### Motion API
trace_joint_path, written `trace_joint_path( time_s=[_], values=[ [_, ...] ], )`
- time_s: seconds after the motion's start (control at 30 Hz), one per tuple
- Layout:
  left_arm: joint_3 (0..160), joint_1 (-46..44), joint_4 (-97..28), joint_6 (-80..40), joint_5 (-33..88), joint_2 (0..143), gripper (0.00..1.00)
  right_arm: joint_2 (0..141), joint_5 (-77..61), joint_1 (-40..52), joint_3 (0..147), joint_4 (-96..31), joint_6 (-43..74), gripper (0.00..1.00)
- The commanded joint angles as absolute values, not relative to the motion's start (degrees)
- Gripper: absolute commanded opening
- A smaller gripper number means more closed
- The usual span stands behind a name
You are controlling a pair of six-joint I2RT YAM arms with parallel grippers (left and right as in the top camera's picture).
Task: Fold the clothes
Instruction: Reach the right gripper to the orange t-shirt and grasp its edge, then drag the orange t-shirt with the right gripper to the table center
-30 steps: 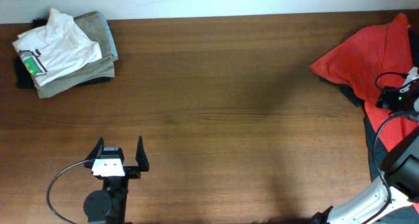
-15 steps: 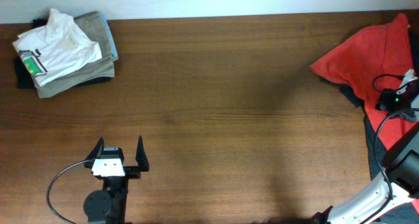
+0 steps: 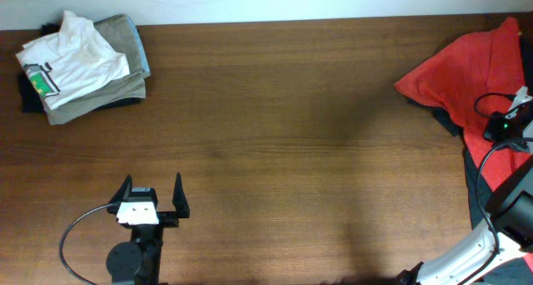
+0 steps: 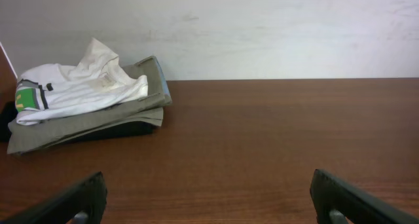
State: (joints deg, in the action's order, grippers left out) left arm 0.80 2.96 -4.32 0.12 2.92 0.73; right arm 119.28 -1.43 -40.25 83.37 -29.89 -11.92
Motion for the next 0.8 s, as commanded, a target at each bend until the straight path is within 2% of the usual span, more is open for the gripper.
trace_joint_path(
  time_s=[0.0, 0.07, 0.13, 0.47, 0.7, 0.77],
  values=[
    [0.51, 2.76, -4.45, -0.45, 2.72, 0.36, 0.99, 119.92, -2.0, -40.1, 84.55, -29.15, -11.55, 0.37],
    [0.51, 2.76, -4.45, -0.45, 2.72, 0.36, 0.99, 120.4, -3.11, -40.1, 84.55, -28.62, -11.6, 0.49],
    [0.51, 2.76, -4.45, -0.43, 2.72, 0.36, 0.99, 121.27, -4.78, -40.1, 84.55, -27.77, -11.6, 0.52],
    [0.51, 2.76, -4.45, -0.43, 2.72, 0.36, 0.99, 122.19, -5.41, -40.1, 84.55, -25.04, -11.62, 0.52],
    [0.51, 2.76, -4.45, -0.43, 2.72, 0.36, 0.99, 122.06, -5.37, -40.1, 84.6, -24.86, -11.57, 0.27],
    [0.51, 2.76, -4.45, -0.43, 2.72, 0.36, 0.99, 121.54, -5.39, -40.1, 84.62, -24.88, -11.44, 0.11]
  ],
)
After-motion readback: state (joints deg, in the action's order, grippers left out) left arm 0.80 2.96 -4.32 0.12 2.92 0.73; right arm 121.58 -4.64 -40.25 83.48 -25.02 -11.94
